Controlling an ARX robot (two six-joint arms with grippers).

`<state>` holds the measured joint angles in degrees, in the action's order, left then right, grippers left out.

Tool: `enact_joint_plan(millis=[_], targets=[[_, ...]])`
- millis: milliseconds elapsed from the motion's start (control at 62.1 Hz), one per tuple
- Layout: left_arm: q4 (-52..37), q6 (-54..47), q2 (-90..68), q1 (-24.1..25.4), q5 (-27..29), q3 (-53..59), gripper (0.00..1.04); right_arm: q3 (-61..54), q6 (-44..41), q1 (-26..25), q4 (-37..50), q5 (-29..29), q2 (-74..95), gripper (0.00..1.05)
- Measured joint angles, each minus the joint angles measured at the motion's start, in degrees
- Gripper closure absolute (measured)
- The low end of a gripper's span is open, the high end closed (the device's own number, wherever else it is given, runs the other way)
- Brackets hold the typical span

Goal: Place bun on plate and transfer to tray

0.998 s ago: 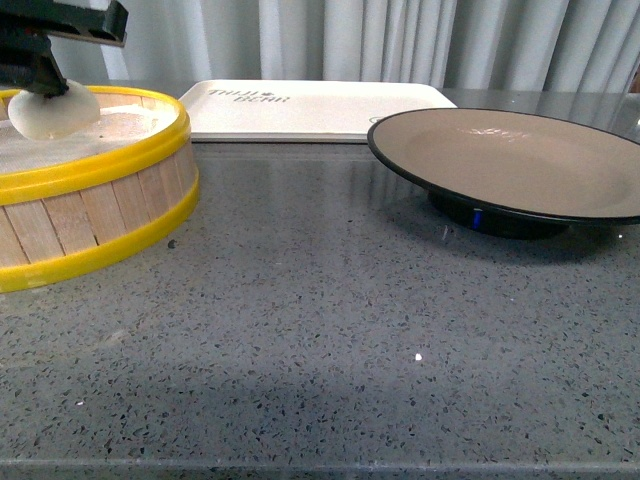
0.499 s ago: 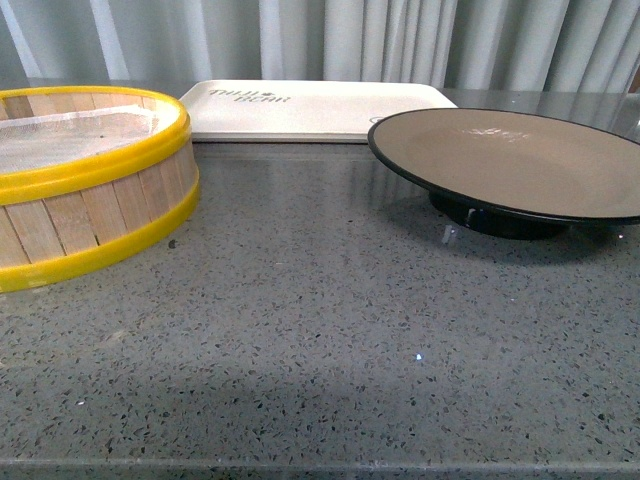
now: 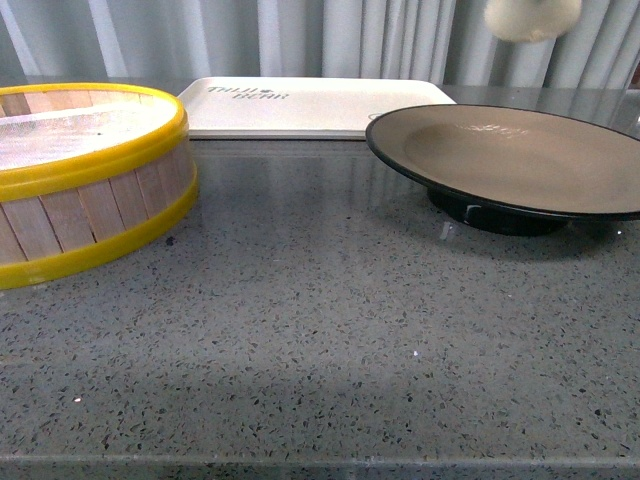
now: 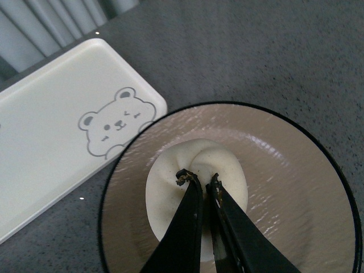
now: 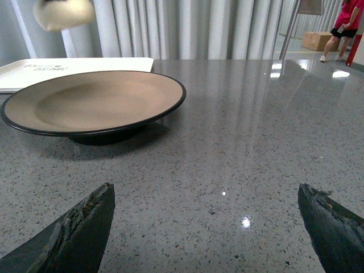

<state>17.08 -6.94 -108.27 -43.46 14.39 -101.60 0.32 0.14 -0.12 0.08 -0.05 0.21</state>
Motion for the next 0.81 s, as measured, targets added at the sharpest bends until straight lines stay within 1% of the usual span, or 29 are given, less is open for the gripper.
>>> enact_joint_plan(millis=[129,386,580,789,805], targets=[[0.0,-1.6,-4.1,-1.5,0.2,-1.7,1.01,0.0,0.0,0.0,0.0,0.0,0.0,0.08],[1.3,-3.1,-9.1,-1.7,0.8,-5.5,1.01,0.0,0.0,0.0,0.0,0.0,0.0,0.08],[2.4,-3.9,-11.2,-1.7,0.8,-5.7,1.01,0.0,0.0,0.0,0.0,0.0,0.0,0.08],[2.4,-5.7,-11.3,-1.7,2.2,-5.6,1.01,0.0,0.0,0.0,0.0,0.0,0.0,0.08],[2.5,-5.9,-11.3,-1.6,2.2,-5.6,1.00,0.0,0.0,0.0,0.0,0.0,0.0,0.08]])
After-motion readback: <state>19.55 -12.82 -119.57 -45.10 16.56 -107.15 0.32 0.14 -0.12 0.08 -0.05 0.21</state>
